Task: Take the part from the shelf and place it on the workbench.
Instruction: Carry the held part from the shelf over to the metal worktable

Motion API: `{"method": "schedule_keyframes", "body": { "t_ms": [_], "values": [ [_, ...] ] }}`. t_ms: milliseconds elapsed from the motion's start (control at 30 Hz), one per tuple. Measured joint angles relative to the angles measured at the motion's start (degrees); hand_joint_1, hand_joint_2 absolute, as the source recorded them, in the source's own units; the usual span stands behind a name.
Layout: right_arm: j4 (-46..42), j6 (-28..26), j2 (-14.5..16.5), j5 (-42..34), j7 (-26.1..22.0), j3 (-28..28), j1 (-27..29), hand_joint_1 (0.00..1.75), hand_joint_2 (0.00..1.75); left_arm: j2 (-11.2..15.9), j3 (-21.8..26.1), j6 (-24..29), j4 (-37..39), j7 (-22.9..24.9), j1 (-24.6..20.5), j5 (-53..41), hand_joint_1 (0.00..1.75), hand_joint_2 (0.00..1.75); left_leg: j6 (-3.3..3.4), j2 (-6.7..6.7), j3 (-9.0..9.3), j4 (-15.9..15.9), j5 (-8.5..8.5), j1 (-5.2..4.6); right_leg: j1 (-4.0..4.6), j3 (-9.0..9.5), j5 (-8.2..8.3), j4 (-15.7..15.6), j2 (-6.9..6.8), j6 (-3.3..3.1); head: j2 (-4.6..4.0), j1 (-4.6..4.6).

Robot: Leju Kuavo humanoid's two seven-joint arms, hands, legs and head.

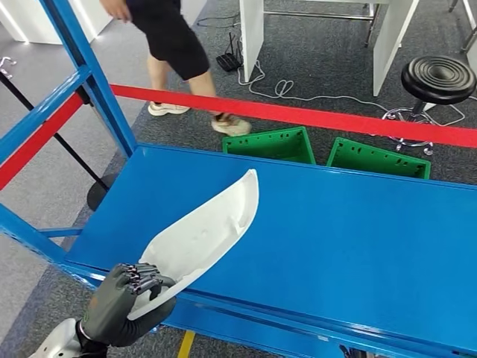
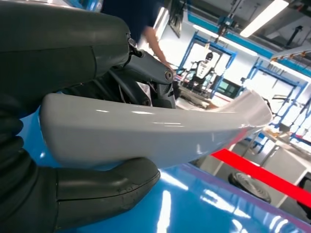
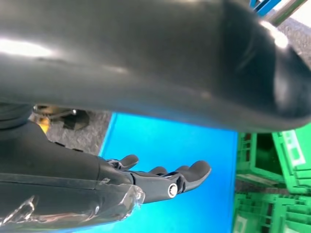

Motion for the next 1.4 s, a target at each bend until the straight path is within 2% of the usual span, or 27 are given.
{"method": "schedule_keyframes", "body": {
  "t_ms": [33, 133, 200, 267, 333, 367, 433, 467, 500, 600, 633, 667, 733, 800, 867, 900, 967, 1000, 1033, 1067, 1133, 1167, 1233, 1267, 1300, 1333, 1400],
  "values": [
    [0.0, -0.1, -0.2, -0.6, -0.1, 0.4, 0.3, 0.00, 0.00, 0.2, 0.0, 0.1, 0.0, 0.1, 0.2, 0.0, 1.69, 1.75, 0.22, -0.06, 0.46, -1.2, 0.25, -0.26, -0.32, -0.14, 0.41, -0.4, -0.07, 0.04, 0.00, -0.01],
    [-0.2, -0.5, -1.0, -1.3, -0.3, 1.3, 1.2, 0.00, 0.00, 0.6, 0.0, 0.4, 0.0, 0.2, 0.4, 0.0, 1.69, 1.75, -0.69, 0.63, 1.48, -5.3, 2.79, -0.26, -0.68, -0.34, 1.01, -2.4, 1.05, -0.05, 0.00, -0.26],
    [-0.2, -0.8, -1.6, -1.5, -0.2, 2.0, 2.1, 0.00, 0.00, 0.6, -0.1, 0.5, 0.0, 0.3, 0.1, 0.0, 1.69, 1.75, -1.14, 1.20, 2.72, -7.6, 3.98, 0.50, -0.03, 0.17, -2.17, -1.0, 2.09, -0.58, 0.00, -0.14],
    [-0.2, -1.1, -2.2, -1.7, -0.2, 2.6, 2.3, 0.00, 0.00, 0.6, -0.1, 0.6, 0.0, 0.4, -0.1, -0.1, 1.69, 1.75, -1.37, 1.57, 3.17, -7.8, 4.17, 0.91, 0.32, 0.72, -6.30, 3.8, 2.44, -0.32, 0.00, -0.07],
    [-0.4, -1.4, -2.7, -1.9, -0.3, 3.3, 1.7, 0.00, 0.00, 0.6, -0.2, 0.6, 0.0, 0.6, -0.1, -0.3, 1.69, 1.75, -1.68, 1.75, 2.88, -7.2, 4.27, 1.58, 0.01, 1.75, -7.03, 6.7, 2.44, 1.01, 0.00, -0.12],
    [-0.6, -1.6, -2.9, -2.0, -0.3, 3.6, 1.5, 0.00, 0.00, 0.6, -0.3, 0.6, 0.0, 0.6, 0.0, -0.3, 1.69, 1.75, -2.01, 1.67, 2.48, -6.7, 4.31, 2.15, -0.37, 3.01, -5.67, 5.8, 2.39, 2.03, 0.00, -0.11],
    [-1.0, -1.7, -3.2, -2.4, -0.7, 4.0, 0.7, 0.00, 0.00, 0.6, -0.4, 0.6, 0.0, 0.6, 0.2, -0.4, 1.69, 1.75, -3.25, 1.29, 0.99, -5.0, 4.28, 3.39, -1.15, 5.81, -3.11, 1.2, 2.22, 5.29, 0.00, 0.12],
    [-1.4, -1.7, -3.3, -2.7, -1.3, 4.2, 0.1, 0.00, 0.00, 0.6, -0.4, 0.6, -0.1, 0.7, 0.5, -0.4, 1.69, 1.75, -3.90, 1.05, 0.11, -3.8, 4.21, 3.73, -1.35, 6.66, -2.64, -0.7, 2.32, 6.39, 0.00, 0.56],
    [-1.9, -1.7, -3.4, -3.0, -1.9, 4.3, -0.8, 0.00, 0.00, 0.7, -0.4, 0.7, -0.1, 0.7, 0.7, -0.4, 1.69, 1.75, -4.42, 0.86, -0.71, -2.9, 4.17, 3.74, -1.45, 6.89, -2.83, -1.6, 2.46, 6.59, 0.00, 0.77],
    [-3.6, -2.5, -3.6, -3.0, -2.6, 4.3, -2.6, 0.00, 0.00, 0.9, -0.3, 1.0, -0.2, 0.9, 1.0, -0.7, 1.69, 1.75, -5.25, 0.74, -2.22, -1.8, 4.41, 3.14, -1.82, 5.45, -2.70, -0.5, 2.79, 4.28, 0.00, 0.34],
    [-4.3, -3.0, -3.6, -2.6, -2.4, 4.2, -2.9, 0.00, 0.00, 1.0, -0.3, 1.1, -0.3, 1.1, 1.0, -0.8, 1.69, 1.75, -5.62, 0.85, -2.85, -1.3, 3.85, 3.07, -1.86, 4.60, -2.51, 0.0, 2.82, 3.82, 0.00, -0.02],
    [-5.0, -3.6, -3.6, -2.0, -2.1, 4.0, -2.9, 0.00, 0.00, 1.0, -0.3, 1.2, -0.4, 1.3, 1.1, -0.9, 1.69, 1.75, -5.97, 0.93, -3.73, 0.0, 2.49, 3.09, -1.78, 3.76, -2.21, 0.4, 2.83, 3.37, 0.00, -0.31],
    [-6.7, -4.4, -3.6, 0.0, -1.2, 2.9, -3.1, 0.00, 0.00, 1.1, -0.3, 1.6, -0.6, 1.7, 1.3, -1.0, 1.69, 1.75, -6.01, 1.09, -6.09, 6.0, -2.15, 3.21, -1.10, 2.63, -1.23, 0.3, 2.90, 2.64, 0.00, -1.04],
    [-7.8, -4.5, -3.4, 3.0, -0.1, 1.0, -3.2, 0.00, 0.00, 1.2, -0.3, 2.1, -0.7, 1.9, 1.4, -1.0, 1.69, 1.75, -4.95, 1.09, -8.10, 13.1, -5.66, 2.95, 0.04, 1.91, 0.06, -0.3, 2.87, 2.17, 0.00, -1.23],
    [-8.1, -4.0, -2.8, 6.6, 1.2, -1.6, -3.2, 0.00, 0.00, 1.4, -0.3, 2.6, -0.7, 2.1, 1.5, -1.0, 1.69, 1.75, -2.64, 1.04, -7.57, 14.9, -5.01, 1.92, 1.64, 1.10, 1.39, -1.1, 2.90, 1.04, 0.00, -1.31],
    [-8.1, -3.5, -2.3, 8.3, 1.8, -3.2, -3.2, 0.00, 0.00, 1.5, -0.3, 2.8, -0.8, 2.2, 1.6, -1.0, 1.69, 1.75, -0.82, 0.96, -5.96, 13.0, -3.47, 1.03, 2.63, 0.66, 2.17, -1.6, 2.97, 0.21, 0.00, -1.34],
    [-7.9, -2.4, -1.0, 11.4, 2.9, -6.3, -3.5, 0.00, 0.00, 1.9, -0.3, 3.3, -1.0, 2.5, 1.9, -1.0, 1.69, 1.75, 4.54, 0.39, -0.99, 6.0, -1.24, -0.23, 4.04, -0.12, 3.81, -2.7, 3.36, -1.43, 0.00, -0.70],
    [-7.6, -1.8, -0.3, 12.7, 3.4, -7.9, -3.7, 0.00, 0.00, 2.1, -0.3, 3.6, -1.2, 2.7, 2.0, -1.0, 1.69, 1.75, 6.49, 0.30, 1.37, 2.3, -0.78, -0.69, 4.07, -0.39, 4.53, -3.1, 3.52, -1.78, 0.00, -0.21],
    [-7.1, -1.1, 0.6, 14.2, 3.7, -9.5, -3.9, 0.00, 0.00, 2.5, -0.3, 4.0, -1.4, 2.9, 2.2, -0.9, 1.69, 1.75, 7.61, 0.21, 2.98, -0.5, -0.54, -0.95, 3.64, -0.51, 5.25, -3.5, 3.68, -1.60, 0.00, 0.23],
    [-6.4, -0.3, 1.5, 15.9, 4.0, -11.3, -4.1, 0.00, 0.00, 2.9, -0.4, 4.3, -1.6, 3.0, 2.4, -0.9, 1.69, 1.75, 7.64, 0.37, 3.95, -2.6, -0.03, -1.33, 3.15, -0.57, 5.97, -4.0, 3.72, -1.00, 0.00, 0.47],
    [-5.2, 1.7, 3.2, 20.0, 4.1, -15.2, -4.4, 0.00, 0.00, 3.5, -0.5, 4.9, -1.8, 3.5, 2.5, -0.8, 1.69, 1.75, 6.87, 0.51, 4.15, -5.5, 2.34, -1.34, 2.71, -0.63, 7.21, -5.2, 3.82, 0.00, 0.00, -0.04],
    [-4.5, 2.7, 4.1, 22.1, 4.1, -17.2, -4.5, 0.00, 0.00, 3.8, -0.6, 5.1, -1.9, 3.8, 2.5, -0.8, 1.69, 1.75, 6.60, 0.54, 4.08, -7.0, 3.72, -0.87, 2.86, -0.90, 6.43, -5.2, 3.79, 0.29, 0.00, -0.18],
    [-3.1, 4.5, 5.7, 25.9, 3.8, -21.4, -4.9, 0.00, 0.00, 4.1, -0.9, 5.5, -2.0, 4.3, 2.7, -0.8, 1.69, 1.75, 5.04, 0.61, 3.17, -8.9, 6.18, 0.51, 2.90, -1.81, 1.58, -2.4, 3.58, 1.14, 0.00, -0.17],
    [-2.4, 5.2, 6.5, 27.2, 3.7, -23.4, -5.1, 0.00, 0.00, 4.2, -1.1, 5.6, -2.0, 4.5, 2.7, -0.8, 1.69, 1.75, 4.02, 0.64, 2.28, -9.1, 7.14, 1.19, 2.51, -2.16, -1.33, 0.4, 3.44, 1.89, 0.00, -0.05],
    [-1.7, 5.7, 7.1, 28.3, 3.7, -25.1, -5.4, 0.00, 0.00, 4.4, -1.2, 5.7, -2.0, 4.6, 2.8, -0.8, 1.69, 1.75, 2.66, 0.73, 1.24, -9.1, 8.03, 1.89, 1.97, -2.36, -3.01, 3.5, 3.25, 2.77, 0.00, -0.02],
    [-1.1, 6.0, 7.6, 28.9, 3.6, -26.6, -5.6, 0.00, 0.00, 4.5, -1.4, 5.8, -2.0, 4.7, 2.8, -0.8, 1.69, 1.75, 1.26, 0.85, 0.09, -9.1, 8.90, 2.62, 1.30, -2.21, -3.06, 6.3, 3.05, 3.74, 0.00, 0.02],
    [-0.2, 6.2, 8.2, 29.4, 3.6, -28.7, -5.8, 0.00, 0.00, 4.5, -1.5, 5.8, -2.0, 4.8, 2.8, -0.9, 1.69, 1.75, -1.36, 1.13, -2.54, -8.5, 10.58, 4.15, -0.27, -0.22, 0.82, 8.1, 2.77, 6.17, 0.00, 0.00]
  ]
}}
